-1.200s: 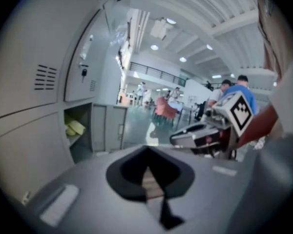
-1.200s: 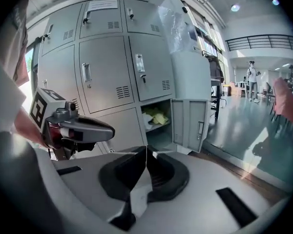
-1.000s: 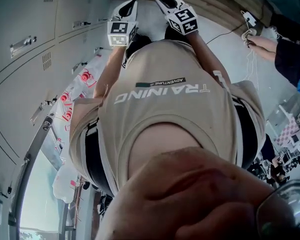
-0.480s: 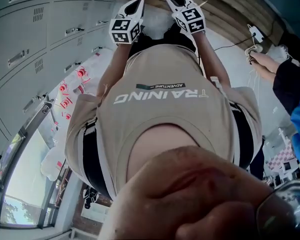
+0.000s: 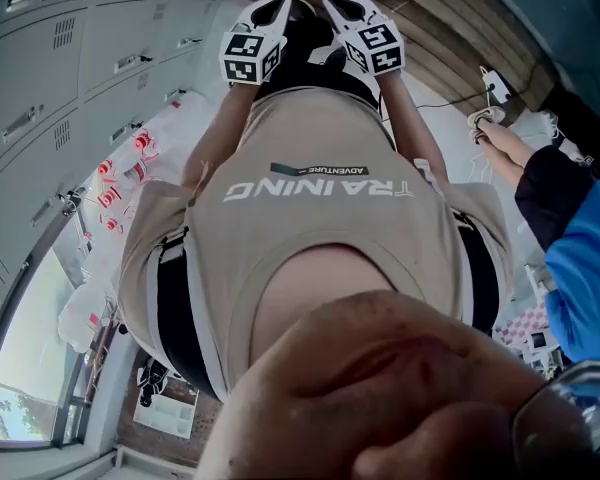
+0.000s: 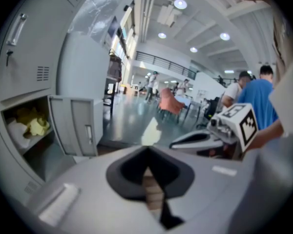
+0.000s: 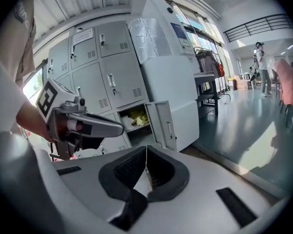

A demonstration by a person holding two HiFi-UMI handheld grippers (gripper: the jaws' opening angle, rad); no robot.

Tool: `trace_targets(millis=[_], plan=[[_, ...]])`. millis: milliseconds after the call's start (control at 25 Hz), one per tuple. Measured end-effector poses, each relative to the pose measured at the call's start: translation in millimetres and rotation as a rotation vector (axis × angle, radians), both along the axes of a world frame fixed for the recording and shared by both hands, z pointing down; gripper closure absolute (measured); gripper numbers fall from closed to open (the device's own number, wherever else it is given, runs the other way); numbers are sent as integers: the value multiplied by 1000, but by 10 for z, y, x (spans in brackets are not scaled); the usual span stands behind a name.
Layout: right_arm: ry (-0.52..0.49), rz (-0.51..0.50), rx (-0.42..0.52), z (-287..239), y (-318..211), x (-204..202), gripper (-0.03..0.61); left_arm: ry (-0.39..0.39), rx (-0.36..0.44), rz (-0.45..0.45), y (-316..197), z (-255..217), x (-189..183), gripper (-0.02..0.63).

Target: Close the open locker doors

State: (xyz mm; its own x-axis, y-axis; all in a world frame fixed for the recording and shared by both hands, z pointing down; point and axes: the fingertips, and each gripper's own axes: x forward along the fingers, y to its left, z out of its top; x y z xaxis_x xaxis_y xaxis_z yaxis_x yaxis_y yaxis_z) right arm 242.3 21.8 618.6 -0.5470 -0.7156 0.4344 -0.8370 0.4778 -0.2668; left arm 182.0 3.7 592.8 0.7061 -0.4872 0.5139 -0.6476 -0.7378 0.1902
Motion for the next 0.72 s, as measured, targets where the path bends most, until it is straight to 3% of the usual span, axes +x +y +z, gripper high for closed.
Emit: trace_targets(millis=[360, 520, 720], plan=[[65, -128, -32, -139, -1208, 180, 563, 87, 3, -51, -1335, -50, 386, 615], [123, -223, -58, -488, -1851, 100, 563, 99, 4, -119, -1960, -413, 174, 615], [184, -292, -20, -858, -2469, -163, 563, 112, 31, -217, -2471, -773, -256, 615]])
